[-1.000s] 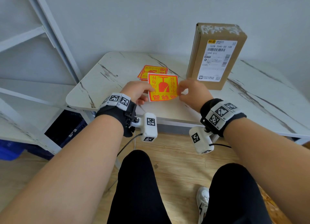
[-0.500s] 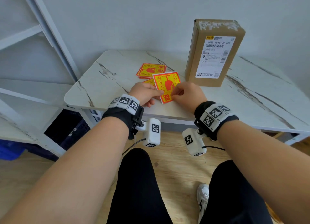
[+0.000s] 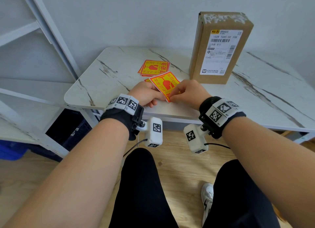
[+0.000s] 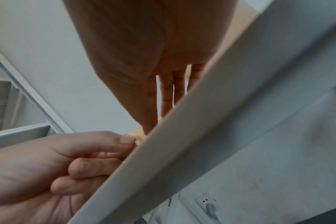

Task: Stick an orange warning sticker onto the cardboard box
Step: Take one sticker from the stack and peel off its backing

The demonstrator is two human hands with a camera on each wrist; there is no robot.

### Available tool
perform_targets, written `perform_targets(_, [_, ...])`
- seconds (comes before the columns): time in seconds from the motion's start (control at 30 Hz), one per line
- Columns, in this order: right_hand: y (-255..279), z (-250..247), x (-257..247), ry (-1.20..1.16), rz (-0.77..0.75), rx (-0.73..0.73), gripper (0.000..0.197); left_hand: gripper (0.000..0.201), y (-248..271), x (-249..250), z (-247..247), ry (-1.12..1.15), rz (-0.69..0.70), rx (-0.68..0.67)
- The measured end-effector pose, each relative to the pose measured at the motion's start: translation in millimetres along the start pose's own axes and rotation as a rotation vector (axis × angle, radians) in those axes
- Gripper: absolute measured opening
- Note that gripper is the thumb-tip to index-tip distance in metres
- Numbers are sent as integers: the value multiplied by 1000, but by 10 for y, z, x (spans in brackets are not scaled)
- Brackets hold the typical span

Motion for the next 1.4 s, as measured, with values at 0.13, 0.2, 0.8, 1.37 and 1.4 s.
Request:
perform_targets(0.13, [6, 19, -26, -12, -15, -15, 6, 11, 19, 1, 1, 1, 7, 0])
perform_targets(0.2, [10, 24, -31, -21, -16, -19, 6, 5, 25, 1, 5, 15, 13, -7])
perform_targets(0.8, [-5, 41, -18, -59, 5, 19, 7, 18, -23, -41, 2, 77, -2, 32])
perform_targets(1.37, [291, -402, 201, -339, 166, 384, 7, 20, 105, 25, -261, 203, -116, 335])
perform_targets(1.4, [312, -431, 195, -337, 170, 398, 5, 22, 124, 16, -307, 197, -121, 373])
Point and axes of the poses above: each hand's wrist, its own y-axis away from the middle knuckle, its own z-axis out of the palm, x = y × z, the point moved 8 cm from there along -y, towards the middle knuckle, and after that the axes turned 15 degrees about -x, right-handed, at the moved point
